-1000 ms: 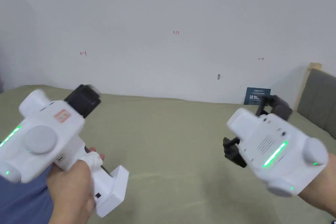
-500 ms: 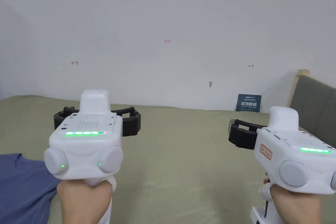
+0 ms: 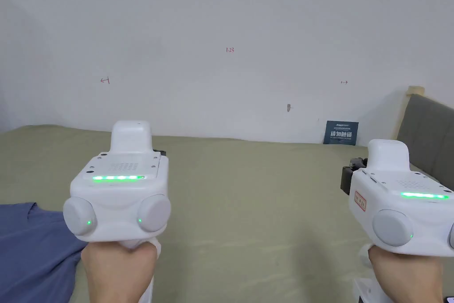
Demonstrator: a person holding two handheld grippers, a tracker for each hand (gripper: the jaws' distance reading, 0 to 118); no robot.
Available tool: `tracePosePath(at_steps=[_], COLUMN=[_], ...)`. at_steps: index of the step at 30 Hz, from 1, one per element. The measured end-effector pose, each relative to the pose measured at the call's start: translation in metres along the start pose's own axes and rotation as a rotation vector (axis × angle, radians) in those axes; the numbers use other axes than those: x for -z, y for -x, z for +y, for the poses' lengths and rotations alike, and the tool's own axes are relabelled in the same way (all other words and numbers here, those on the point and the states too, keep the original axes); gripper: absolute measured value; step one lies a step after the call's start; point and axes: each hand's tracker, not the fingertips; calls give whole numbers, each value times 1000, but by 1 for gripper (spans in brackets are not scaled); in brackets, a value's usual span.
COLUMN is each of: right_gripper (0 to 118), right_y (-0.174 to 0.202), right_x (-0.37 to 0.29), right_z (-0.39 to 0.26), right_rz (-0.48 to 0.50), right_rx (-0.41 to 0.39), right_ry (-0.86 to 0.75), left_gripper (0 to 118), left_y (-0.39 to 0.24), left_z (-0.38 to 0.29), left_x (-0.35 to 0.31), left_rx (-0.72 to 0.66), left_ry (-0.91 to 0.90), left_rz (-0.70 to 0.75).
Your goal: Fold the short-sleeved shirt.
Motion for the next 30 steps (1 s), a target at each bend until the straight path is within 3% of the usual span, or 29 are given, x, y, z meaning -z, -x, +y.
tracePosePath(at_steps=[8,12,19,23,27,30], right_gripper=[1,1,1,1,1,1], right_y=[1,23,122,190,256,294], right_x=[10,15,12,-1,-25,-32], right_z=[-18,-4,20,17,8,-1], right_rz=[59,101,320,527,690,790], right_rx=[-15,-50,-92,-36,-68,-76], right_ry=[84,60,0,21,28,72], left_gripper=[0,0,0,0,0,0], left_y=[0,17,106,175,227,250], left_z=[-18,-3,24,16,3,-7], left_x=[5,-1,-33,-64,-104,-133], left_rx=[-28,-50,-45,-52,-98,-122], left_ry=[78,52,1,25,102,85], left_rz=[-59,-52,155,334,513,560])
